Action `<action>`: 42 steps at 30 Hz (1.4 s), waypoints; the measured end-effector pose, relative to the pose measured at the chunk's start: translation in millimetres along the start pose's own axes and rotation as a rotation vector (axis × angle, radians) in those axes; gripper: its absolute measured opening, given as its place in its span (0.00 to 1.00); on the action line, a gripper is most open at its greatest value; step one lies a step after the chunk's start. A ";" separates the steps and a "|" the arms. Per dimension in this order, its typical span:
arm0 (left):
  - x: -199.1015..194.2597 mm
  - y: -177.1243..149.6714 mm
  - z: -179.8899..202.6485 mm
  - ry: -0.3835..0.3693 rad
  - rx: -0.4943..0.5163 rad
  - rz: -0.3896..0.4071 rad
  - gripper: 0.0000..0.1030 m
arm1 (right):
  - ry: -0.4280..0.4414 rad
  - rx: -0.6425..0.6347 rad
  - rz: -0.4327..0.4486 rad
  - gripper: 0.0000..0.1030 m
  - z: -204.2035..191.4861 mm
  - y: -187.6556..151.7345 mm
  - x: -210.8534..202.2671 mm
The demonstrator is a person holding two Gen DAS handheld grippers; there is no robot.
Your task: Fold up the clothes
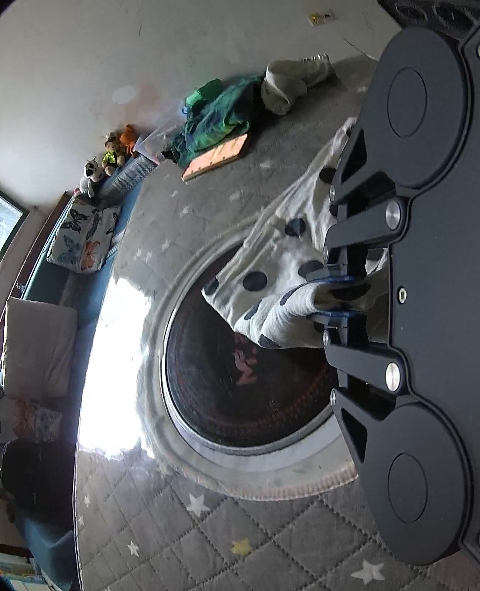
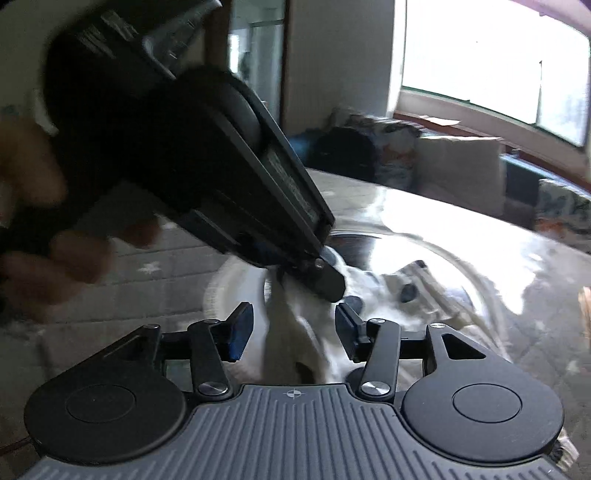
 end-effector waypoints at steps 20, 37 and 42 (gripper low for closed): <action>10.3 -2.2 -17.4 -0.007 -0.125 0.062 0.84 | 0.001 0.127 0.018 0.09 21.2 -8.0 1.6; 26.8 -13.8 -17.3 -0.053 -0.098 0.011 0.37 | 0.056 0.078 0.005 0.31 12.1 -19.8 -28.3; 22.8 -17.7 -26.4 -0.044 -0.129 0.032 0.21 | 0.035 0.078 -0.013 0.32 23.1 -38.8 -69.6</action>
Point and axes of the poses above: each gripper's, at about its wrist camera, not at the fingertips, and x roughly the way its jaws point, z to its right, y to its top, the point moved 4 cm from there along x, roughly the way its jaws point, and after that the axes turned 6 degrees about -y, right-handed, at the moved point
